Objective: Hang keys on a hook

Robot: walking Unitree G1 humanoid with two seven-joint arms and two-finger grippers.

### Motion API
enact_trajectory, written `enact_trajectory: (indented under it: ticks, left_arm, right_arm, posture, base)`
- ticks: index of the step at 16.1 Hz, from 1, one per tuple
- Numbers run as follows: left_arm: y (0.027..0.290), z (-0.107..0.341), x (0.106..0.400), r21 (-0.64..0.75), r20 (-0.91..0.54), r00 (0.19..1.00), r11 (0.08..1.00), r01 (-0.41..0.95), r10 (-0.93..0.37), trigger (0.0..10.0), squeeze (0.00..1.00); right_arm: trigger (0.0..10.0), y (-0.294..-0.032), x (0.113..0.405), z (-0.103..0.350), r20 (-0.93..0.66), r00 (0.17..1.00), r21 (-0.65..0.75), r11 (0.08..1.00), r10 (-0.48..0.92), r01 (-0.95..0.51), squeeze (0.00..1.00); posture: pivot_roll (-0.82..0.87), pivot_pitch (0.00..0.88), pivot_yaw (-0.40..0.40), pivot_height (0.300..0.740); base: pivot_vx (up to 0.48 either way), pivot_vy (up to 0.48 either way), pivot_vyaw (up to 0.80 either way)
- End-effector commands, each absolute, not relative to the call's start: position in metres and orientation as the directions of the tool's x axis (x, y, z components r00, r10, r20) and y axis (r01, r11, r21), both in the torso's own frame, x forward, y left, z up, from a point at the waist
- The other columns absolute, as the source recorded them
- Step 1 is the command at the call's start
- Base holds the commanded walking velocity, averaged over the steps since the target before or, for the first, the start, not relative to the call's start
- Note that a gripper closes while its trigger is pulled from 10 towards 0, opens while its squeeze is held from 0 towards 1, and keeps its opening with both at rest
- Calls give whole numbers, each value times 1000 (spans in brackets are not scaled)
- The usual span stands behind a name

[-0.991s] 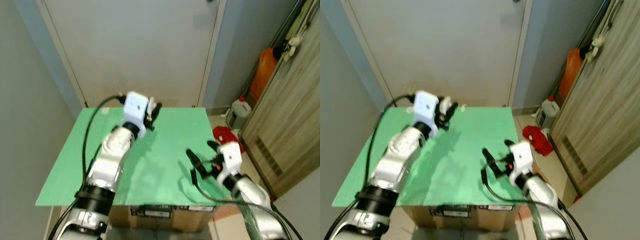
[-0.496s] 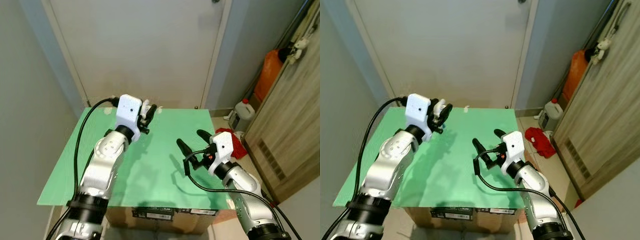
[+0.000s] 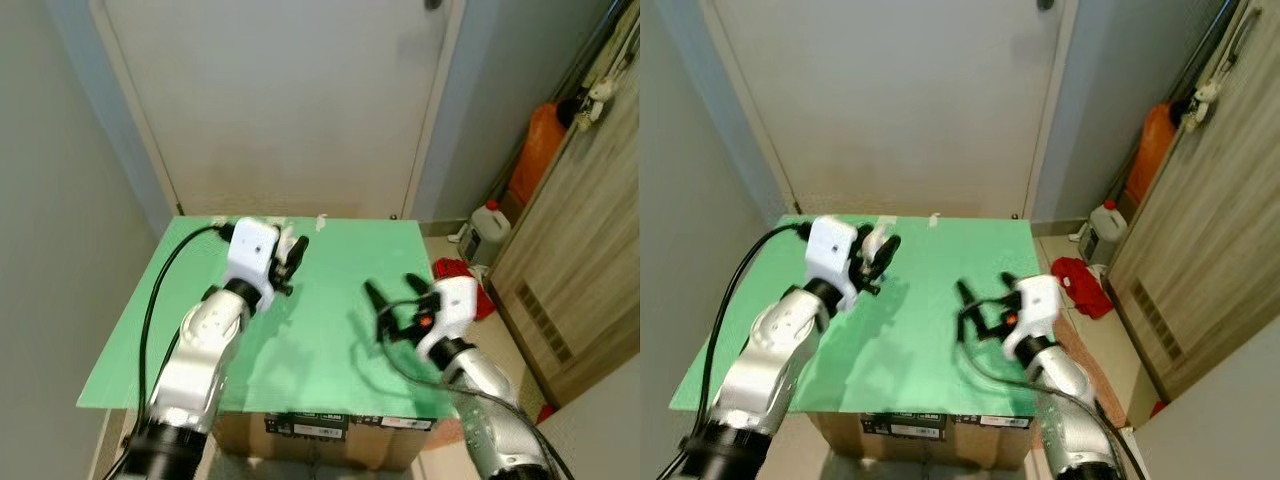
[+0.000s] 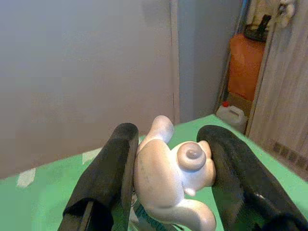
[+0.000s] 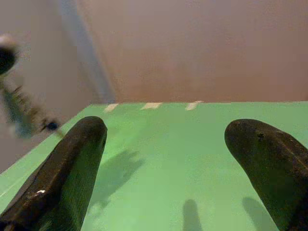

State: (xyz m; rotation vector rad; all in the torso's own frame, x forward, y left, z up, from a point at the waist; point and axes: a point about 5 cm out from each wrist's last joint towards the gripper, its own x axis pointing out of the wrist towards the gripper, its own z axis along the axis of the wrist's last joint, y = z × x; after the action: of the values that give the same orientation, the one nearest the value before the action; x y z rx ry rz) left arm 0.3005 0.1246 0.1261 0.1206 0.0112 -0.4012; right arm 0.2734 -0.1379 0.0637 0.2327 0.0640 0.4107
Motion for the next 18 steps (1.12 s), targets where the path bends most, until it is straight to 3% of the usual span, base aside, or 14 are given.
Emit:
enact_trajectory:
  ticks: [1,12,18]
  left_arm:
    - [130,129,299,123,-19,924,916,381,-382,0,0]
    - [129,129,296,83,9,935,932,353,-355,0,0]
    - [130,134,300,62,29,942,941,332,-335,0,0]
  right_arm:
    - [10000,-138,274,63,-24,919,233,896,392,-377,0]
    - [10000,-138,269,59,-77,925,193,916,372,-352,0]
    - [10000,-131,267,58,-87,914,198,906,396,-374,0]
  posture:
    - [-60,0,42,736]
    - [-74,0,30,736]
    - [-73,0,30,736]
  base:
    - [0,0,0]
    - [0,0,0]
    - [-290,-369,0]
